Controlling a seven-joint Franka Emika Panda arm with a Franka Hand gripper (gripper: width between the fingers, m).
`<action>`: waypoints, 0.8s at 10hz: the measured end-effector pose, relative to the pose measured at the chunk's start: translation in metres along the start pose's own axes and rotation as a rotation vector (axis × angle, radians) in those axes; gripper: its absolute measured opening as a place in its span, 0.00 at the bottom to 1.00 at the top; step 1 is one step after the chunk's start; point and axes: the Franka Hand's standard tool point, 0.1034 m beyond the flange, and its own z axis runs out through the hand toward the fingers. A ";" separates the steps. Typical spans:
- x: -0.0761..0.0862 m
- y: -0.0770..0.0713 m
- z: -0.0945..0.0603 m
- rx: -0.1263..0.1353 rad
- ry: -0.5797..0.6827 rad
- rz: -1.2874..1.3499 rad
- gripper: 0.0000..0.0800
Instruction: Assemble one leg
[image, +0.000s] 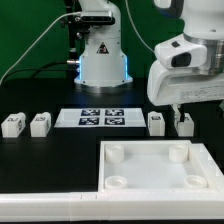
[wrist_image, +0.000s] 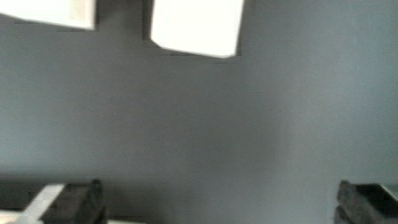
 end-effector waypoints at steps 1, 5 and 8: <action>-0.010 -0.002 0.007 -0.011 -0.121 0.029 0.81; -0.031 -0.002 0.015 -0.044 -0.568 0.054 0.81; -0.025 -0.001 0.022 -0.049 -0.736 0.049 0.81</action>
Offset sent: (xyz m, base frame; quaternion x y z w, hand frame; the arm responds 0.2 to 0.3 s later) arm -0.0062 -0.0001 0.0071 -0.0040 -0.2904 0.0254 0.9566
